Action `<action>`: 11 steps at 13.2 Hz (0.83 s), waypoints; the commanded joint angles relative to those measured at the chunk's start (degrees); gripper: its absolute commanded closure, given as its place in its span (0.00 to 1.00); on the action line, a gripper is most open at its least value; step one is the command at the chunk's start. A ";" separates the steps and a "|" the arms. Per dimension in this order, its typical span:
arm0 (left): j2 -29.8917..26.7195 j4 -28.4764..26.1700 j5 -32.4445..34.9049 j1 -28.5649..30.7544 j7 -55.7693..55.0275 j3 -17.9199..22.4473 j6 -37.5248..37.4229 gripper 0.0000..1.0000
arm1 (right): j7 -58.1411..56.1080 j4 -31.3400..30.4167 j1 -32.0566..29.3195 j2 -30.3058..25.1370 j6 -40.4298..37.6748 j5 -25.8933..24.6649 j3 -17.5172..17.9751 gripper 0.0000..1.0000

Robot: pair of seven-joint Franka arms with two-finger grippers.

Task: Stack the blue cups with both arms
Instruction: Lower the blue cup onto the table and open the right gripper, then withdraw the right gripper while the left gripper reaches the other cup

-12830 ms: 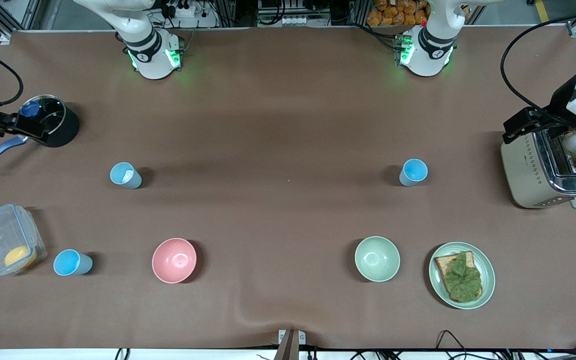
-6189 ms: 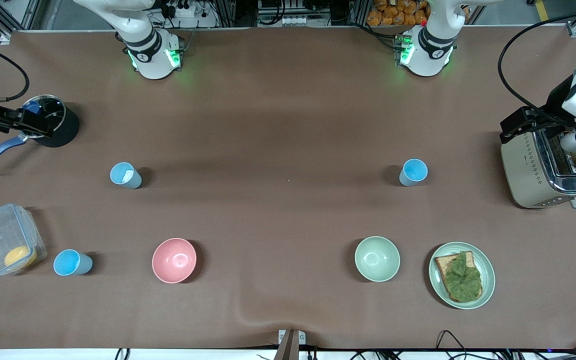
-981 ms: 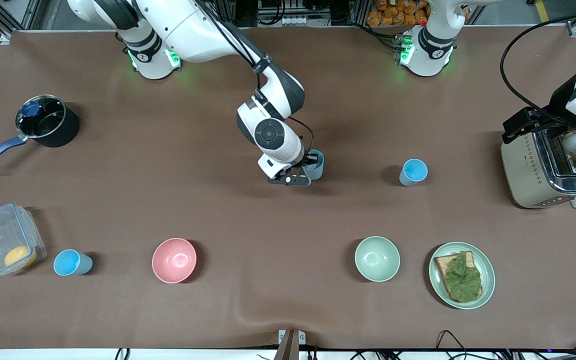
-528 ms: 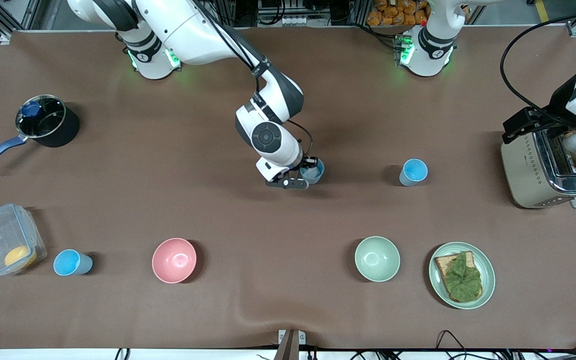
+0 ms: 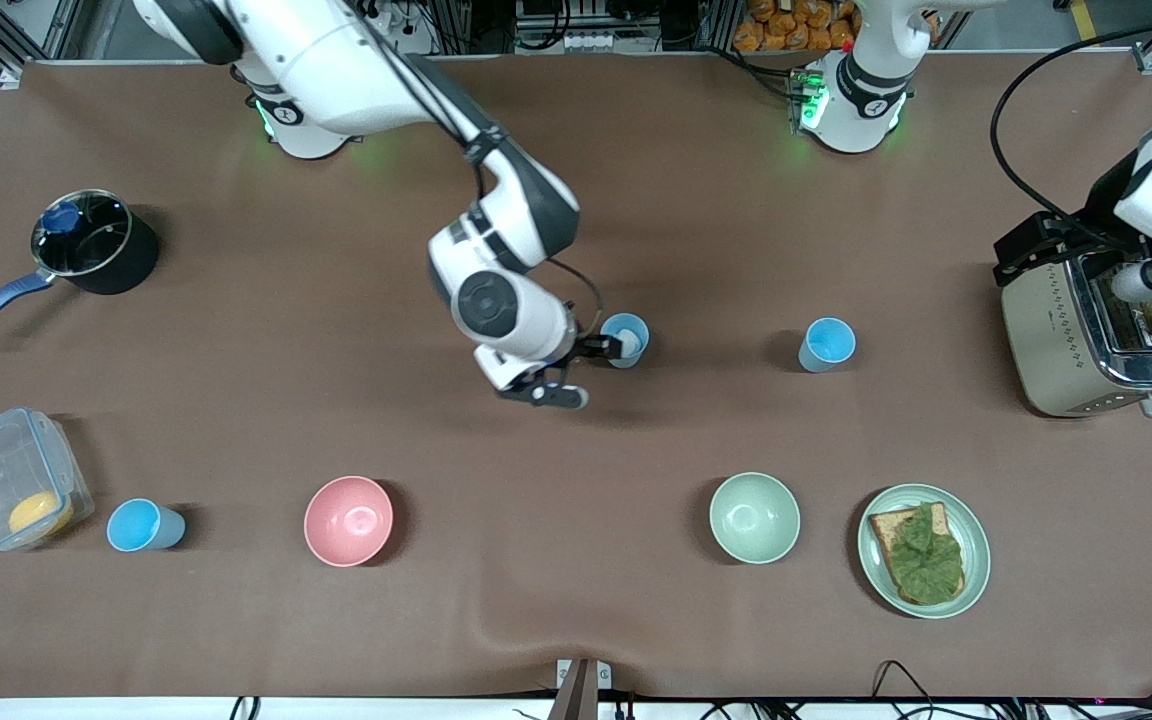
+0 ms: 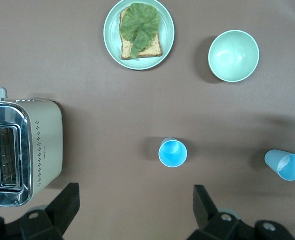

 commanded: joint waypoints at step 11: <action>9.94 -11.04 -0.48 -4.08 0.47 -2.45 12.60 0.00 | -8.36 -0.86 -19.18 -14.23 -29.91 -14.20 -0.18 0.00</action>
